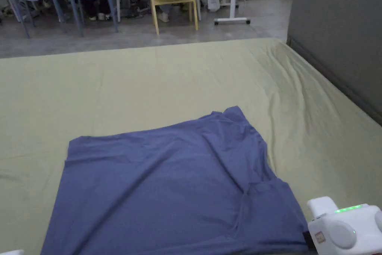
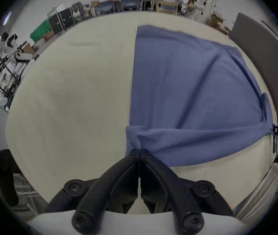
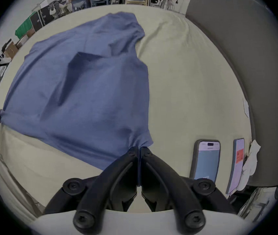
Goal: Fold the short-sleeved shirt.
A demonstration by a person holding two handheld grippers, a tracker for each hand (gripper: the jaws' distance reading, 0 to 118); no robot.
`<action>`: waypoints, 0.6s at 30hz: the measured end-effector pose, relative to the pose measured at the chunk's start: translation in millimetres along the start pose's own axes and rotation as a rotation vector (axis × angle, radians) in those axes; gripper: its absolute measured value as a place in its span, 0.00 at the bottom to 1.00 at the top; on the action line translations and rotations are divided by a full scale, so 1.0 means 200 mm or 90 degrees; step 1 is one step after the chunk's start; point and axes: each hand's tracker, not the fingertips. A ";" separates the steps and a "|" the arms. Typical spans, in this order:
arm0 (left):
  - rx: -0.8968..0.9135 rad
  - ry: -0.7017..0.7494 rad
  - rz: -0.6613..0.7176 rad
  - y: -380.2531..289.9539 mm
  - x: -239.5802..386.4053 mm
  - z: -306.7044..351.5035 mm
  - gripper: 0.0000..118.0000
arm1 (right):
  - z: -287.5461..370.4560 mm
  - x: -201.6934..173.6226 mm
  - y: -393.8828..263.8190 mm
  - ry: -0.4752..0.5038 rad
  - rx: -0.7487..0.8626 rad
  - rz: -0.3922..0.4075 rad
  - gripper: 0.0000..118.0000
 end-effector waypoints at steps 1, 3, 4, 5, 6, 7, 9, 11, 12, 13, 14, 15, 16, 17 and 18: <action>-0.011 -0.002 0.004 -0.02 0.02 -0.04 0.00 | -0.04 0.00 0.00 -0.001 -0.015 -0.004 0.03; 0.007 0.008 -0.002 0.00 0.03 -0.05 0.00 | -0.10 0.01 -0.01 0.002 -0.031 -0.011 0.03; -0.002 0.016 -0.011 0.02 0.04 -0.04 0.00 | -0.11 0.01 -0.02 -0.004 -0.025 -0.015 0.03; -0.009 0.031 -0.029 0.01 0.07 -0.05 0.00 | -0.13 0.01 -0.01 -0.006 -0.025 -0.018 0.03; -0.012 0.044 -0.053 0.02 0.09 -0.05 0.00 | -0.14 0.00 -0.01 -0.007 -0.028 -0.023 0.03; -0.011 0.052 -0.069 0.02 0.11 -0.06 0.00 | -0.11 -0.01 0.00 -0.013 -0.031 -0.028 0.03; -0.006 0.055 -0.061 0.01 0.13 -0.06 0.00 | -0.10 -0.03 0.01 -0.029 -0.039 -0.018 0.06; -0.009 0.042 -0.021 0.04 0.10 -0.02 0.02 | -0.09 -0.04 0.03 -0.038 -0.043 -0.011 0.09; -0.011 0.031 0.000 0.06 0.08 0.03 0.14 | -0.03 -0.04 0.05 -0.040 -0.052 -0.007 0.18; 0.020 0.036 0.021 0.06 0.07 0.12 0.52 | 0.07 -0.03 0.07 -0.066 -0.039 0.000 0.44; 0.065 0.027 0.035 0.06 0.06 0.22 0.99 | 0.17 -0.01 0.07 -0.078 -0.002 -0.009 0.94; 0.127 0.011 0.050 0.05 0.04 0.35 1.00 | 0.27 0.01 0.08 -0.064 0.056 -0.028 1.00; 0.213 -0.004 0.076 0.03 0.02 0.49 1.00 | 0.40 0.01 0.06 -0.059 0.178 -0.039 0.99; 0.247 0.000 0.086 0.00 0.01 0.56 1.00 | 0.47 0.01 0.05 -0.036 0.192 -0.058 1.00; 0.285 -0.003 0.101 -0.02 0.00 0.64 1.00 | 0.53 -0.01 0.03 -0.045 0.220 -0.060 1.00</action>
